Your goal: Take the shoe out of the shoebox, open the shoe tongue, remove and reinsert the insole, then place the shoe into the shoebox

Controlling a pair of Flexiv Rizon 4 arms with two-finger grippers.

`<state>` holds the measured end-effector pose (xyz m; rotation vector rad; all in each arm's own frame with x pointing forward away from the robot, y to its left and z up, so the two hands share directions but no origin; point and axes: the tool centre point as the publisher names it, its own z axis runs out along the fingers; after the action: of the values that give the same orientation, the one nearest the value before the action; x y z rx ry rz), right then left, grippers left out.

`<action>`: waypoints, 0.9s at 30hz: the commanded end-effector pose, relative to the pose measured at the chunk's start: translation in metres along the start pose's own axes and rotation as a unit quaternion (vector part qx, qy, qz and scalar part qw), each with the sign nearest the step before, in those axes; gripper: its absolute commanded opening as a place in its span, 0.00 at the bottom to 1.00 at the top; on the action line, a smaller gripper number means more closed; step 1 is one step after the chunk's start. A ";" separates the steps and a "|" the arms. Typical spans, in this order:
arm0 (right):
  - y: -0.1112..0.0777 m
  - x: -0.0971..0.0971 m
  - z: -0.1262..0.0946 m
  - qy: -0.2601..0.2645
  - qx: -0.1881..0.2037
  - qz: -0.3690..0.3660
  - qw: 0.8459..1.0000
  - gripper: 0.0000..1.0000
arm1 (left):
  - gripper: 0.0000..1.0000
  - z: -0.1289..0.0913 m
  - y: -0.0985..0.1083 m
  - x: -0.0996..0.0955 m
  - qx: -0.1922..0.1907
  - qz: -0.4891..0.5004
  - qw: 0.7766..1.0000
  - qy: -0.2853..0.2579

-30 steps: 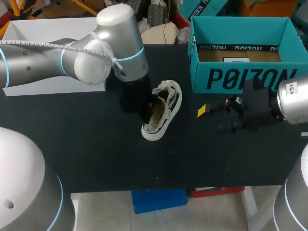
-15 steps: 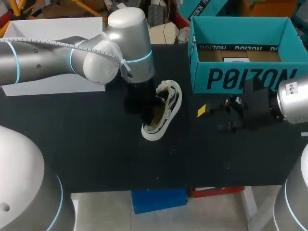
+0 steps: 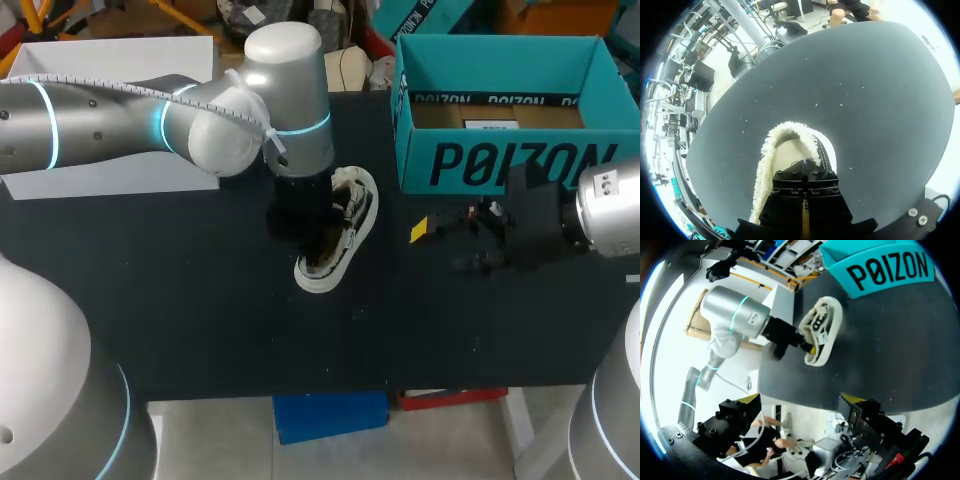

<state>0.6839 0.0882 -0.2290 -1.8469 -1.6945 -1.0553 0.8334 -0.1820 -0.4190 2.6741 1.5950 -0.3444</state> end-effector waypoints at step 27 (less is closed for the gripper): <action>0.000 0.001 0.001 -0.001 0.000 0.000 1.000 1.00 | 0.00 -0.048 0.003 0.023 -0.078 -0.058 0.995 -0.024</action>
<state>0.6839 0.0883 -0.2290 -1.8469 -1.6945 -1.0553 0.8587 -0.1633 -0.3823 2.4622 1.6958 -0.2764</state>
